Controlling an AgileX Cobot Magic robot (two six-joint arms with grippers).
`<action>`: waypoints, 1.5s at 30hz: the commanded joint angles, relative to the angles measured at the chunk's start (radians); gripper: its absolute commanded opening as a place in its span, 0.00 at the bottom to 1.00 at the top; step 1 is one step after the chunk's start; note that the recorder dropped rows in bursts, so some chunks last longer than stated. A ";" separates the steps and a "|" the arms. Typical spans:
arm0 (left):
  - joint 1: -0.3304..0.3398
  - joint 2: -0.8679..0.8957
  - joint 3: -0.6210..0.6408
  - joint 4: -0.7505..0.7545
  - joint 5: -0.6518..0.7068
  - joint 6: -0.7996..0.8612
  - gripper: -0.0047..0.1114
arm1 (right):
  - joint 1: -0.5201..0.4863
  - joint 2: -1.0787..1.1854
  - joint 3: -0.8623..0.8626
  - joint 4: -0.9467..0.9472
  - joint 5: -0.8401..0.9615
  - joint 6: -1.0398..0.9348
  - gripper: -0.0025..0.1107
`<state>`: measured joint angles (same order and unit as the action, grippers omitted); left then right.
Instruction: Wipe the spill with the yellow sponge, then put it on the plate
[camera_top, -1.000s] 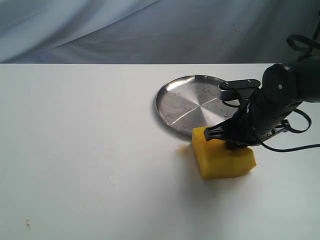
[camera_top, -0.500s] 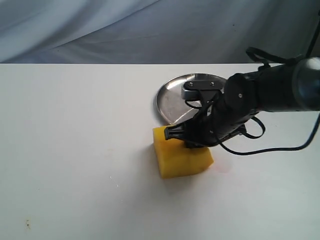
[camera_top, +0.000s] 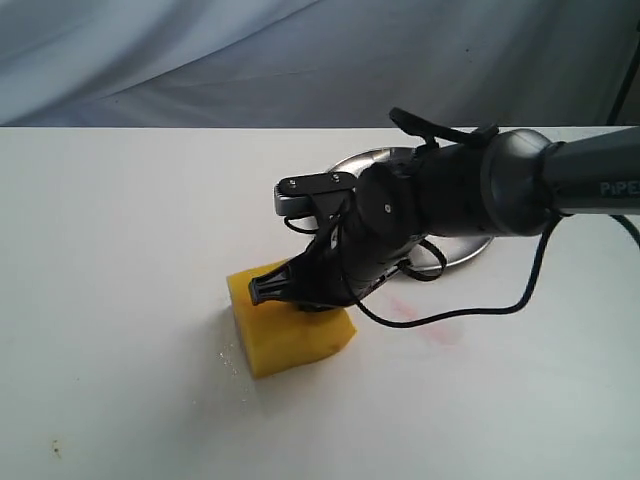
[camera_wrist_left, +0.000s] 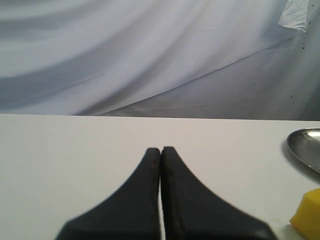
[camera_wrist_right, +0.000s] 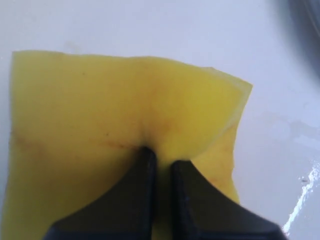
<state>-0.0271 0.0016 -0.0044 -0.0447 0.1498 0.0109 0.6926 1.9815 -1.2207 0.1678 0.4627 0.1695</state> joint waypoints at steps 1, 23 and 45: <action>-0.001 -0.002 0.004 0.001 -0.004 -0.001 0.05 | -0.027 -0.038 0.107 -0.033 0.019 -0.006 0.02; -0.001 -0.002 0.004 0.001 -0.004 -0.003 0.05 | -0.442 -0.372 0.445 -0.078 -0.067 -0.004 0.02; -0.001 -0.002 0.004 0.001 -0.004 -0.003 0.05 | -0.085 -0.164 0.240 0.030 -0.100 -0.008 0.02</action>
<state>-0.0271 0.0016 -0.0044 -0.0447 0.1498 0.0109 0.5689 1.7821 -0.9220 0.1801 0.3412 0.1674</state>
